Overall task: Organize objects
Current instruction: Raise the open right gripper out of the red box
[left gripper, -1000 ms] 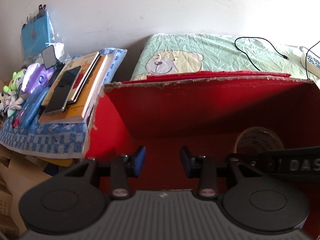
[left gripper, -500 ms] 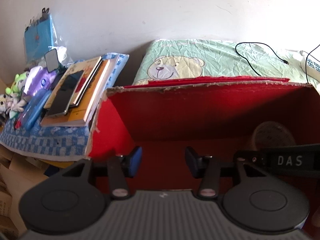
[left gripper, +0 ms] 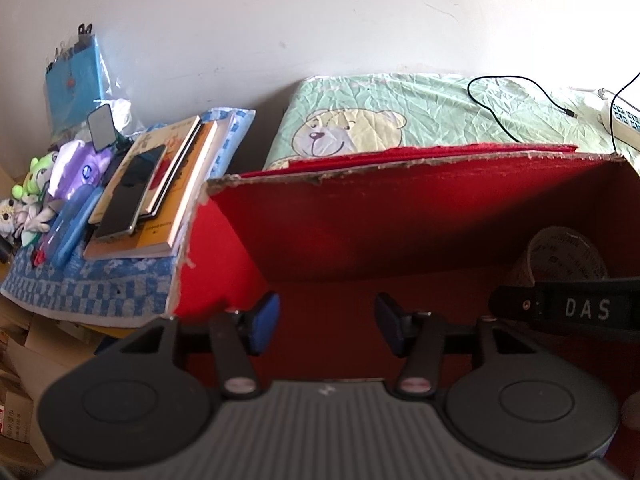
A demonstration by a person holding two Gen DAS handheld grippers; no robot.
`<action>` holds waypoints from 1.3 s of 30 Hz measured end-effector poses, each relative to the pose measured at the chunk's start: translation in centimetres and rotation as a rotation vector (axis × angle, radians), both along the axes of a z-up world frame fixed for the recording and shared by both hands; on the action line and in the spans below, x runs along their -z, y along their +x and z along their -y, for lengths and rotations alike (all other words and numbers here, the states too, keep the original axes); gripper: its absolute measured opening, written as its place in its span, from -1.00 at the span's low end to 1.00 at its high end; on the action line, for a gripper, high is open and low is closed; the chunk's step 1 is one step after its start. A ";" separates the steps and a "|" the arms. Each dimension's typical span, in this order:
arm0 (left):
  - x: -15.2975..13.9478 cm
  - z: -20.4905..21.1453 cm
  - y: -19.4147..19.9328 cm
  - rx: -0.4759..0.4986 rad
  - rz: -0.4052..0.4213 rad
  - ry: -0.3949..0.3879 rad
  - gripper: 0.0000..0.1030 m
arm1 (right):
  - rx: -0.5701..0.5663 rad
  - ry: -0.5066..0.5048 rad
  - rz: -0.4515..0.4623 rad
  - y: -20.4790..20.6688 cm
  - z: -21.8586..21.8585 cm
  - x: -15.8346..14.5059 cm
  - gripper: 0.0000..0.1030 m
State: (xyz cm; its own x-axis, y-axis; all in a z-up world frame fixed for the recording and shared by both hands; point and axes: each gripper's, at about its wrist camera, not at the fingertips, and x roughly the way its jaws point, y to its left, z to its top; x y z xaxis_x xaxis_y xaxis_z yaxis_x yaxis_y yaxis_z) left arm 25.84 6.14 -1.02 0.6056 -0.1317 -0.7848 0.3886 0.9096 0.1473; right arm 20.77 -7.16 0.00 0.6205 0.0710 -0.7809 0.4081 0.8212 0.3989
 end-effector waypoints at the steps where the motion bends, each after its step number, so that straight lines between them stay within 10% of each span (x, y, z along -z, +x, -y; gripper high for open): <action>1: 0.0 0.1 -0.1 0.000 0.003 0.006 0.12 | -0.012 -0.014 0.013 -0.3 -0.1 -0.4 -0.52; 19: -4.9 -1.6 -6.4 -0.020 0.075 -0.008 0.69 | -0.032 -0.256 0.224 -6.1 -3.3 -4.9 -0.14; 39: -6.6 -2.3 -14.7 -0.009 0.081 -0.020 0.77 | -0.032 -0.146 0.297 -14.4 -2.0 -5.4 -0.13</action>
State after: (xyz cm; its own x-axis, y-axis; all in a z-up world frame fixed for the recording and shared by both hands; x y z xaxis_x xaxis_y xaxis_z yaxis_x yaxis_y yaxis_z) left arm 11.12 8.49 5.62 0.6680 -0.1410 -0.7307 0.3679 0.9161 0.1595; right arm 6.37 -5.18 5.36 0.8218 -0.0055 -0.5698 0.2650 0.8889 0.3737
